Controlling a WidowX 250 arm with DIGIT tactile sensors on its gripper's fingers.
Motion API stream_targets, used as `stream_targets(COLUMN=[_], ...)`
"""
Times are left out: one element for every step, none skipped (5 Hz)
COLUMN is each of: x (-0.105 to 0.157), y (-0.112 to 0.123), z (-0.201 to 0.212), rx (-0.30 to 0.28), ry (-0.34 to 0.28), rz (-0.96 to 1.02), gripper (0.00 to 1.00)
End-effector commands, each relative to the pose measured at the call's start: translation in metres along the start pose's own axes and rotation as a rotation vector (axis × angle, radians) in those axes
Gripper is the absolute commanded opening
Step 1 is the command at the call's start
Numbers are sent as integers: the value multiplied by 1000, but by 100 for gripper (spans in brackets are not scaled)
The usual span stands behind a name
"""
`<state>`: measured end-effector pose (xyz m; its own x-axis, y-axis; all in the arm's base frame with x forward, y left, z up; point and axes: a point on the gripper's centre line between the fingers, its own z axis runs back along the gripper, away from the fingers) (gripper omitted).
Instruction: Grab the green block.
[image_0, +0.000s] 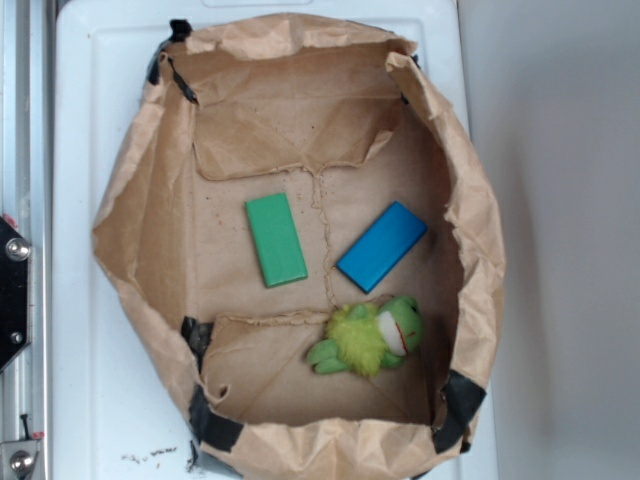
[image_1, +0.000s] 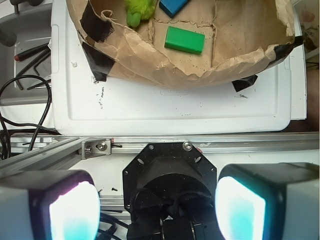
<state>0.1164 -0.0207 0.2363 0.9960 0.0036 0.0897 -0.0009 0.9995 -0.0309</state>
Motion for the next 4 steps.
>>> stream_targets(x=[0,49,88,120], y=[0,5,7,13], z=[0,-18,-30,-41], rx=[0,26,51,76], ry=[0,10,-12,-22], rz=[0,135,204,262], gripper=[100,100,100,100])
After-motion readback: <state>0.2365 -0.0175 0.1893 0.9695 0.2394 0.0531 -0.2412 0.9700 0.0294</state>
